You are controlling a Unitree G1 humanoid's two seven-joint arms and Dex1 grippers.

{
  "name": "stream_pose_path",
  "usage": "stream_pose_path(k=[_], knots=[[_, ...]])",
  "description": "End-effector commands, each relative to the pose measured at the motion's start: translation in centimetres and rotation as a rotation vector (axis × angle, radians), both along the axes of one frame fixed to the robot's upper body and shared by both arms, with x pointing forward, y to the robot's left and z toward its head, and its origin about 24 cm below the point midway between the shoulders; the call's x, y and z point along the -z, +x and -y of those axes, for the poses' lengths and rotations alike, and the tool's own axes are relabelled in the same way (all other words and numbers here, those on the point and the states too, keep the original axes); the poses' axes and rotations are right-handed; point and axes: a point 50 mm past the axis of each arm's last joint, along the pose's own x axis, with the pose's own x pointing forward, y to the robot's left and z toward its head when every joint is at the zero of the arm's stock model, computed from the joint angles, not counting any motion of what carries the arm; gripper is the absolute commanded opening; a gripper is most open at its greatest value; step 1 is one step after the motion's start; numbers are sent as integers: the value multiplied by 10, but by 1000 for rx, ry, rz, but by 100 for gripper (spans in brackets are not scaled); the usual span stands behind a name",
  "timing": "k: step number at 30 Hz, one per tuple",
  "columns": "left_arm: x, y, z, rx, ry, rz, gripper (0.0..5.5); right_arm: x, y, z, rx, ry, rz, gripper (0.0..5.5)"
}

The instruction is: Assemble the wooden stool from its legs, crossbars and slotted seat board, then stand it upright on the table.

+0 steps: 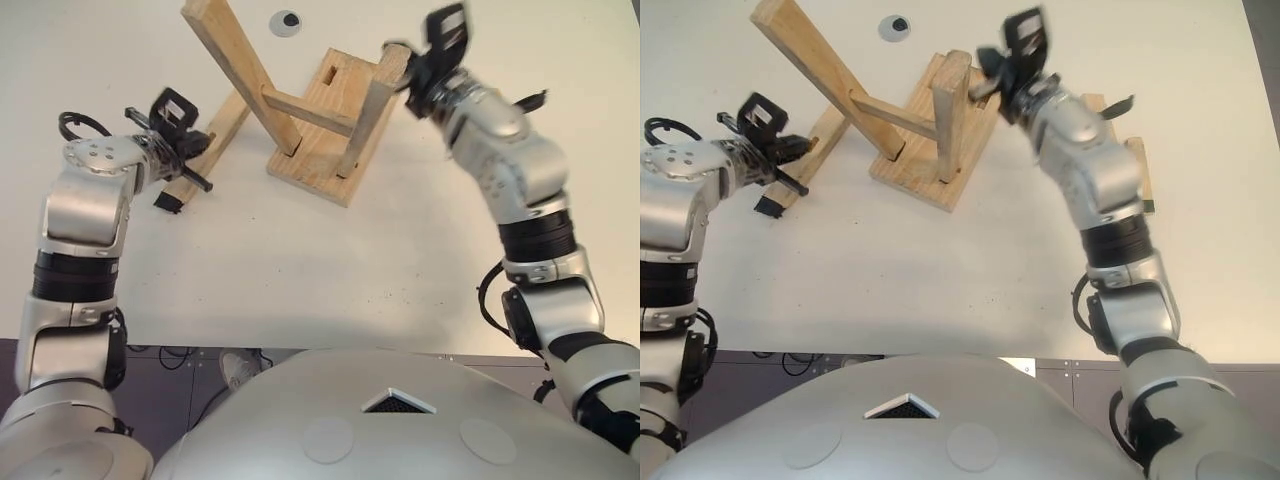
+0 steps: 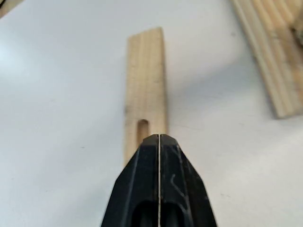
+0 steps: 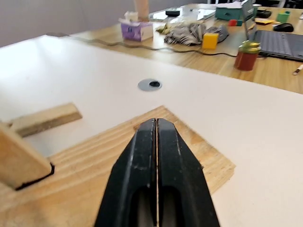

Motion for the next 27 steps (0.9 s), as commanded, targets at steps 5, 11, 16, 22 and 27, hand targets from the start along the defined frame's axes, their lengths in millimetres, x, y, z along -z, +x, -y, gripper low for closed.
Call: stream_pose_path(k=[5,11,16,22,27], knots=[[7,-14,7,82,1,-103,0,16,-13,-16,-182,-177,37,1],[6,2,4,22,1,-44,0,12,-19,-25,-267,-204,42,1],[4,1,10,64,-42,-59,0,12,-25,-31,-318,-218,29,1],[-4,11,17,32,-49,-28,0,14,-28,-32,-342,-252,0,1],[-3,30,42,-53,-93,19,0,12,-34,-41,-393,-324,-37,1]])
